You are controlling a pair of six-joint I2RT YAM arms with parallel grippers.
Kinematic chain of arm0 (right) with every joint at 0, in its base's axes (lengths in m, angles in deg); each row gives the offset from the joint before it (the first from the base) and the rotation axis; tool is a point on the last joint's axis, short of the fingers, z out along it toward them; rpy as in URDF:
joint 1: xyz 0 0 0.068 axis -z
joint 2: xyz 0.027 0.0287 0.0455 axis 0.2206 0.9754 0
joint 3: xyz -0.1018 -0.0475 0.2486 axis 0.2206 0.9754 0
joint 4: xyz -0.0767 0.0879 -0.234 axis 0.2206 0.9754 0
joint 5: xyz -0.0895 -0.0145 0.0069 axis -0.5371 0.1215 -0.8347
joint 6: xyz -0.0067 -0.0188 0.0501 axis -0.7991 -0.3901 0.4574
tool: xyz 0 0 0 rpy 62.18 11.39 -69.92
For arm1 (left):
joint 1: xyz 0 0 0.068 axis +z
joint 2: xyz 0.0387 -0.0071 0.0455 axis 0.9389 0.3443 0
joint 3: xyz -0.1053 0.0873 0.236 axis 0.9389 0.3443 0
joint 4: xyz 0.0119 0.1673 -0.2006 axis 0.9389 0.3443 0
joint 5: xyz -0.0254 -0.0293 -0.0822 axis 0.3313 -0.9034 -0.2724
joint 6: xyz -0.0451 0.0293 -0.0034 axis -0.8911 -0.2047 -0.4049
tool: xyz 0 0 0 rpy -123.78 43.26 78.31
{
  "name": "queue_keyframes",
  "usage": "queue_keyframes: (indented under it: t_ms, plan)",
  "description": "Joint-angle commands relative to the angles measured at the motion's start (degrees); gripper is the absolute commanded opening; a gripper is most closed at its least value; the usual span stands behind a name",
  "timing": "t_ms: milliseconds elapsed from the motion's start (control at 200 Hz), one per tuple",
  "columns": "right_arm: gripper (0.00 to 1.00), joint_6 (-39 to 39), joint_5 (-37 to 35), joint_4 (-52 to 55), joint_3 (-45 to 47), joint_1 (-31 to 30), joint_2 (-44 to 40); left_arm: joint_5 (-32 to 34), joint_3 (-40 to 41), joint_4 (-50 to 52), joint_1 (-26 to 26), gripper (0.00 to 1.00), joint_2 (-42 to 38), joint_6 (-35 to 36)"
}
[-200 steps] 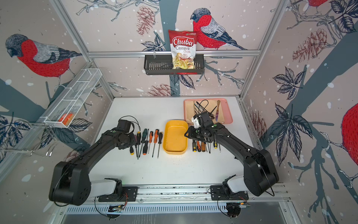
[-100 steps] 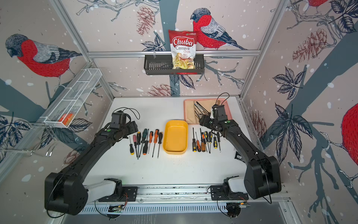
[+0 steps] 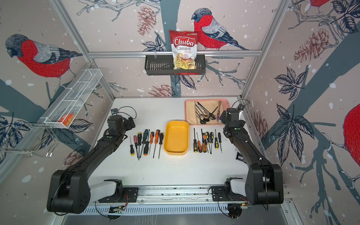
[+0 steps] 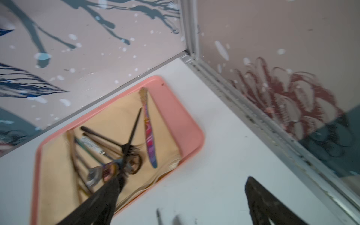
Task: Take out the screwdriver from the storage box
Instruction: Reset both arms
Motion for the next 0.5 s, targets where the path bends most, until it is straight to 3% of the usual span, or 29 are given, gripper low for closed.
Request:
queue_keyframes:
  t_ms: [0, 175, 280, 345, 430, 495]
  plan:
    - [1.0, -6.0, -10.4, -20.0, 9.3, 1.9, -4.7, 6.6, 6.0, -19.0, 0.5, 0.96, -0.3, 8.1]
    - [1.0, -4.2, -6.4, -32.9, 21.9, 2.9, -3.6, 5.9, 13.6, -32.0, 0.9, 0.96, 2.5, 7.7]
    - [1.0, -7.8, -4.9, -52.8, 30.4, 1.1, 0.9, 4.3, 17.8, -46.4, 0.9, 0.95, 7.7, 8.8]
    - [1.0, -14.3, -3.6, -69.2, 34.6, -1.0, 5.9, 3.0, 16.9, -45.9, 0.9, 0.91, 10.9, 9.2]
    - [1.0, -16.6, -3.2, -72.8, 34.4, -2.4, 9.0, 2.1, 19.5, -52.8, 0.9, 0.9, 14.3, 9.1]
    - [1.0, -17.0, 0.2, -78.6, 36.0, -1.7, 12.9, -0.2, 23.6, -64.7, 0.7, 0.9, 18.6, 10.5]
